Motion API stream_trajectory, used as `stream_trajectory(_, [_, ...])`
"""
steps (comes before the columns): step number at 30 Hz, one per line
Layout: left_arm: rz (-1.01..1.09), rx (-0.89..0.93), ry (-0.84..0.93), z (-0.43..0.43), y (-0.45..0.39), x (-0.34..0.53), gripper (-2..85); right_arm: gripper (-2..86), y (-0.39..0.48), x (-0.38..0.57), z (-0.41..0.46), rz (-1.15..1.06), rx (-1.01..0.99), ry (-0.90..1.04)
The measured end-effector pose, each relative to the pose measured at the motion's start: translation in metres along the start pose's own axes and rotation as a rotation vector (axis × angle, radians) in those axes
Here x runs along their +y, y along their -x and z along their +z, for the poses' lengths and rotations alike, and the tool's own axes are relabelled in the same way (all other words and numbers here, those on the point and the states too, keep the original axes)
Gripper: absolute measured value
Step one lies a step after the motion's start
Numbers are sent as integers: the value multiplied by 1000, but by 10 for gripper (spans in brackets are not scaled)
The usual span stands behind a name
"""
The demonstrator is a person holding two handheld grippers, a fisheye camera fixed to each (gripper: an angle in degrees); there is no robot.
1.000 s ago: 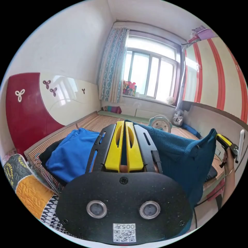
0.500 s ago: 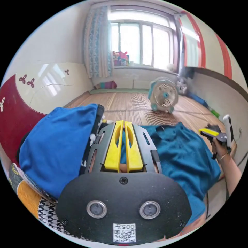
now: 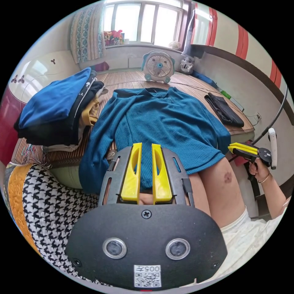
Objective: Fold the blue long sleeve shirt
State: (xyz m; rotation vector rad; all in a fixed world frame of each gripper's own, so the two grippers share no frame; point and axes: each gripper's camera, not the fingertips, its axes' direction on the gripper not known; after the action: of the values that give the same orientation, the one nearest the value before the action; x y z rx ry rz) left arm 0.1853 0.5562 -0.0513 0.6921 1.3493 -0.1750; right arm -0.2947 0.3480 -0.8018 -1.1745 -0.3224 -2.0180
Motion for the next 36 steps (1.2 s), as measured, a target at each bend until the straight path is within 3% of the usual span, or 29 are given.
stream_trajectory(10, [23,17,-52,-21,-29,-11,65,38,-21,4,-47,45,12,-109])
stream_trajectory(26, [29,21,5,-20,-47,-3,71,38,-24,1,-31,6,-47,-75])
stream_trajectory(36, [199,1,158,15,-41,-19,82,45,-17,-7,-23,-42,-73,-70])
